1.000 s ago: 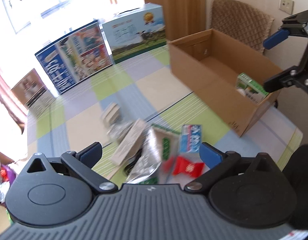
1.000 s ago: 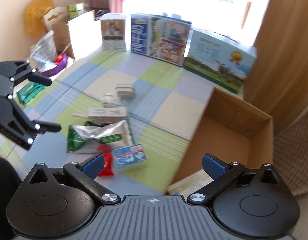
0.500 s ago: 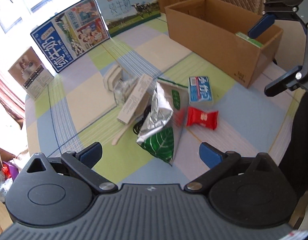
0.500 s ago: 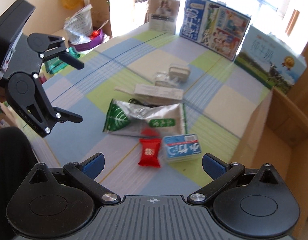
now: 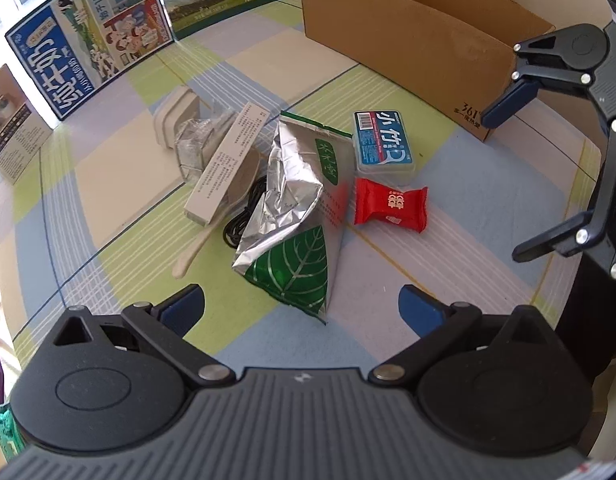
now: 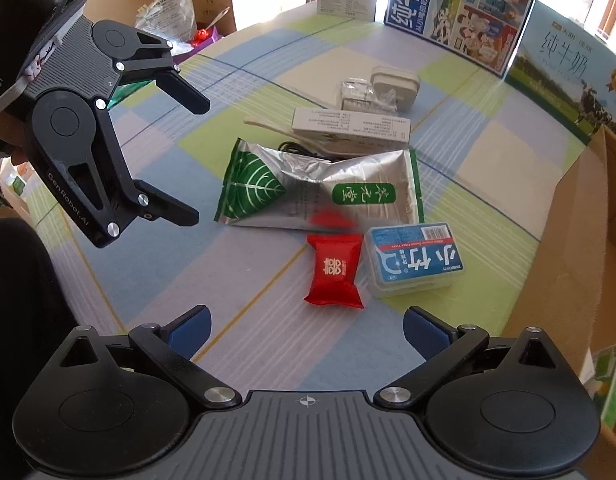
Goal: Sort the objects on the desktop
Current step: 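Move both tools back toward the remaining items on the table, then grasp the red candy packet with the right tool while the left tool grasps the silver tea bag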
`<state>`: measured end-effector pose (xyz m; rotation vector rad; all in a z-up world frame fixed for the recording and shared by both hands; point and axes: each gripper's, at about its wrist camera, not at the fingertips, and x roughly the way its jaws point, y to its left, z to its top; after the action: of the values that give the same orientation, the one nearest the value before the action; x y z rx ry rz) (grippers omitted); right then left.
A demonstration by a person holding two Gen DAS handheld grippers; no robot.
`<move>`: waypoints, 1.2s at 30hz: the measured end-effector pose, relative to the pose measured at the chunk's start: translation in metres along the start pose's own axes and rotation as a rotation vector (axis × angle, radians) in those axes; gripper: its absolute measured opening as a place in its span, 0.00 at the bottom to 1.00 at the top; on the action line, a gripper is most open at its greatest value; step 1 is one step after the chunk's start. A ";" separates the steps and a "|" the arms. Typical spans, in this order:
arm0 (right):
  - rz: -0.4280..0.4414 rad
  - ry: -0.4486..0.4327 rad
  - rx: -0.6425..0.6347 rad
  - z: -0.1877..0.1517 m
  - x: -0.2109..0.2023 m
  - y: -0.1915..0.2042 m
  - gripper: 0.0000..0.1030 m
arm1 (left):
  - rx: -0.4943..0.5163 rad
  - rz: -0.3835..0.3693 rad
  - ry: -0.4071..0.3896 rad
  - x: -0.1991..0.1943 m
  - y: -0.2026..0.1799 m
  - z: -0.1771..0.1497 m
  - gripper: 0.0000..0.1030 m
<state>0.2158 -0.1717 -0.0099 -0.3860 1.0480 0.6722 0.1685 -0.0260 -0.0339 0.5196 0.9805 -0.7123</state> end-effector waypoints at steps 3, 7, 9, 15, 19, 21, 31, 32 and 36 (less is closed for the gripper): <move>0.016 0.011 0.016 0.002 0.012 -0.006 0.90 | 0.014 -0.019 0.006 0.010 0.002 0.006 0.99; 0.042 0.014 0.036 0.004 0.028 -0.014 0.79 | 0.022 -0.046 0.014 0.024 0.006 0.012 0.99; 0.063 0.018 0.046 0.005 0.036 -0.018 0.73 | 0.031 -0.056 0.018 0.030 0.009 0.014 0.99; 0.082 0.014 0.071 0.009 0.056 -0.026 0.63 | 0.060 -0.079 0.024 0.044 0.017 0.020 0.98; 0.064 0.016 0.055 0.013 0.066 -0.028 0.63 | 0.079 -0.091 0.033 0.052 0.019 0.021 0.98; 0.068 0.019 0.064 0.014 0.071 -0.031 0.62 | 0.080 -0.099 0.036 0.056 0.020 0.022 0.98; 0.075 0.022 0.108 0.019 0.081 -0.045 0.32 | 0.080 -0.124 0.039 0.072 0.027 0.031 0.98; 0.076 0.024 0.111 0.019 0.080 -0.046 0.31 | 0.080 -0.125 0.041 0.074 0.028 0.033 0.98; 0.059 0.030 0.104 0.016 0.077 -0.045 0.27 | 0.078 -0.133 0.047 0.080 0.031 0.036 0.98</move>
<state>0.2819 -0.1710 -0.0716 -0.2772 1.1216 0.6632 0.2409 -0.0542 -0.0853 0.5448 1.0408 -0.8637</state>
